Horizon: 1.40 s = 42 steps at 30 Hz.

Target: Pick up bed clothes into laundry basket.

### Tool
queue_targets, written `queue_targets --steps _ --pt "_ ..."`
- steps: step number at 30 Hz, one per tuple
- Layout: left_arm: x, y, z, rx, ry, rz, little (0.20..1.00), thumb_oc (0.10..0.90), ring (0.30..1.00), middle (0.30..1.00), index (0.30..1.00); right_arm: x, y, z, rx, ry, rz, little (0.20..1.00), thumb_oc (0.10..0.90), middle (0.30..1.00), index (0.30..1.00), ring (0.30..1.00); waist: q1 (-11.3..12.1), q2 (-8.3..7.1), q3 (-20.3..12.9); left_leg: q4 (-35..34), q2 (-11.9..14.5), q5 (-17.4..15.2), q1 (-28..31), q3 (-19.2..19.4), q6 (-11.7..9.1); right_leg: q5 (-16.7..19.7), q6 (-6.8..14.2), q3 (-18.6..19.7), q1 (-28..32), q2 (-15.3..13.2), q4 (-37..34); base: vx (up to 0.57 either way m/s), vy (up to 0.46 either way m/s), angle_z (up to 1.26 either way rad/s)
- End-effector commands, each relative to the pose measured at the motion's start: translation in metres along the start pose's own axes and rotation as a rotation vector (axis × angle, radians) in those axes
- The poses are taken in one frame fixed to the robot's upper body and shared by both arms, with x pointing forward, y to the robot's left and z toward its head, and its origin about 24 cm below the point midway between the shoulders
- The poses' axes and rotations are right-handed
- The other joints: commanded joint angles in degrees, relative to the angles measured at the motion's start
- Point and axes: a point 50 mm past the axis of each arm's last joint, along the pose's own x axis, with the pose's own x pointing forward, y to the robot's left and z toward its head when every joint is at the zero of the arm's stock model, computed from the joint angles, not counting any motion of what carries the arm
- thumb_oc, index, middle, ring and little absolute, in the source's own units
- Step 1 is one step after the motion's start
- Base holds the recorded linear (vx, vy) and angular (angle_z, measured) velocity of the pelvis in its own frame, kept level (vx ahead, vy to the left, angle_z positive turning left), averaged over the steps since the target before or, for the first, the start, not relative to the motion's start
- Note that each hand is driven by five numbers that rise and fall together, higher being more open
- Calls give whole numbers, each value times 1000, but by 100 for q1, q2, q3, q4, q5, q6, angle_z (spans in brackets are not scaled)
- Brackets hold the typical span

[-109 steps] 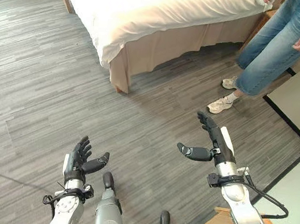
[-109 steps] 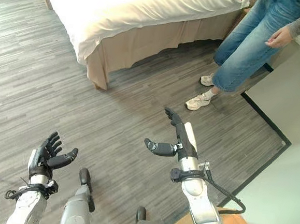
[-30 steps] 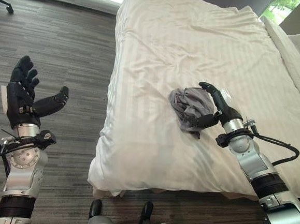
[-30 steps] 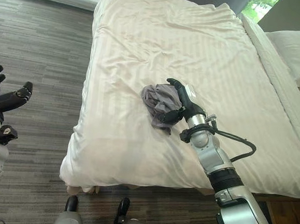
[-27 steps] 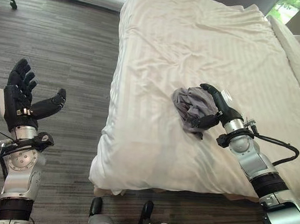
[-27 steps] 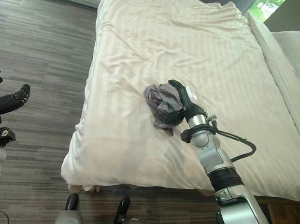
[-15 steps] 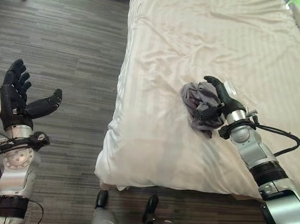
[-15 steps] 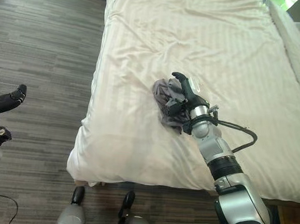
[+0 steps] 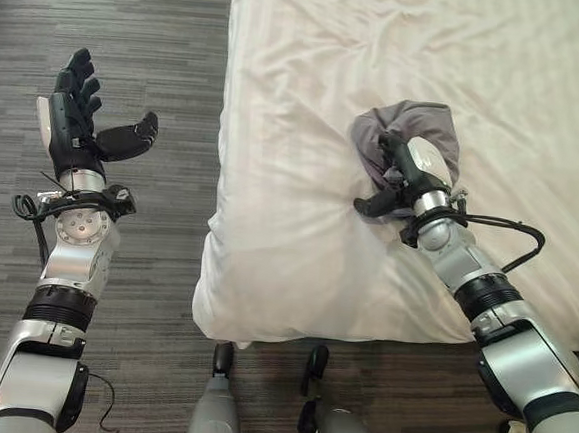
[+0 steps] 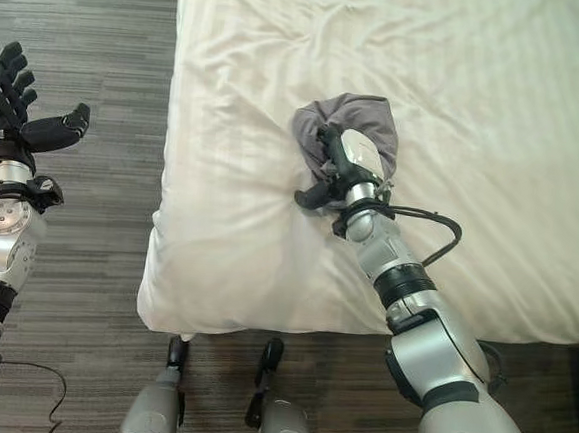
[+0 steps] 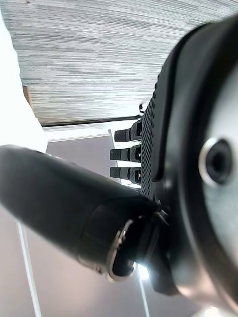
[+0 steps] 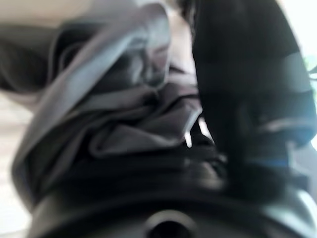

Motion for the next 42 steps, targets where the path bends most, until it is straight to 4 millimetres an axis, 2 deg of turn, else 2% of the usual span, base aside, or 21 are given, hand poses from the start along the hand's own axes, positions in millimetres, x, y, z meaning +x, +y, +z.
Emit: queue_targets --steps 1,8,15,19,26,27,28,29,33,36,38,39,40,41,42 --pt "26 6 57 -39 -236 19 900 800 900 900 900 12 -13 8 -79 9 -27 300 400 300 300 300 1 -111 -373 -2 59 53 83 729 -93 -830 325 148 587 -288 55 5 -46 -20" --pt "27 13 58 -33 -232 21 900 800 900 900 900 15 -21 14 -68 -9 -46 300 400 300 300 300 -121 -95 -520 -2 159 25 348 877 -128 -903 310 284 758 -236 24 28 -25 -16" --pt "6 37 39 -4 -197 32 900 800 900 900 900 8 -35 4 -53 -23 -71 300 400 300 300 300 -196 -98 -706 -2 232 -14 588 958 -160 -970 305 294 944 -220 24 38 -10 -7" --pt "-3 42 34 -2 -188 30 900 800 900 900 900 4 -42 4 -46 -49 -84 300 400 300 300 300 -225 -123 -764 -2 240 -52 673 974 -159 -983 298 306 1017 -221 24 12 0 -3" --pt "-11 50 32 -8 -189 52 900 800 900 900 900 -2 -69 4 -25 -86 -164 300 400 300 300 300 -300 -228 -939 -2 276 -124 793 989 -160 -969 307 375 1073 -228 24 1 3 -3" --pt "-10 51 32 -5 -186 60 900 800 900 900 900 -2 -80 9 -16 -106 -195 300 400 300 300 300 -347 -272 -1011 -2 285 -153 838 1008 -153 -957 310 441 1076 -220 24 -10 22 -5" --pt "-10 51 32 -6 -187 60 900 800 900 900 900 -2 -80 9 -16 -106 -195 300 400 300 300 300 -335 -273 -1008 -2 285 -157 845 1021 -152 -957 311 454 1075 -220 24 -2 39 -10" --pt "-9 52 34 -9 -193 66 900 800 900 900 900 -1 -90 16 -15 -135 -220 300 400 300 300 300 -368 -305 -1061 -2 290 -167 886 1032 -147 -941 310 500 1076 -210 24 16 26 -20" --pt "-13 58 35 -20 -197 82 900 800 900 900 900 -4 -107 33 -23 -214 -261 300 400 300 300 300 -435 -426 -1269 53 319 -255 1120 1279 -117 -876 323 720 1107 -214 24 19 41 -22" --pt "-16 60 33 -30 -189 88 900 800 900 900 900 -7 -109 37 -16 -243 -262 300 400 300 300 300 -473 -485 -1371 64 324 -307 1242 1376 -95 -858 337 809 1129 -208 24 20 23 -40" --pt "-18 60 32 -30 -185 81 900 800 900 900 900 -8 -105 32 1 -226 -253 300 400 300 300 300 -478 -491 -1412 57 322 -324 1287 1397 -83 -848 339 801 1154 -216 27 28 19 -24" --pt "-18 59 33 -27 -188 74 900 800 900 900 900 -9 -101 27 13 -206 -246 493 529 493 493 493 -476 -497 -1420 48 321 -330 1312 1401 -77 -851 343 778 1175 -224 27 20 12 -6" --pt "-19 61 33 -23 -187 75 900 800 900 900 900 -10 -99 23 16 -198 -241 568 579 568 568 568 -481 -498 -1426 40 318 -334 1328 1405 -72 -856 344 760 1186 -226 26 26 18 -10" --pt "-20 63 34 -14 -190 69 900 800 900 900 900 -12 -94 16 22 -176 -226 900 800 900 900 900 -467 -491 -1417 27 308 -339 1341 1387 -63 -860 348 723 1201 -231 24 24 13 -10" --pt "-20 63 34 -13 -190 68 900 800 900 900 900 -12 -94 16 23 -175 -226 900 800 900 900 900 -470 -495 -1418 27 308 -339 1342 1383 -63 -861 349 719 1204 -232 24 27 10 -7"
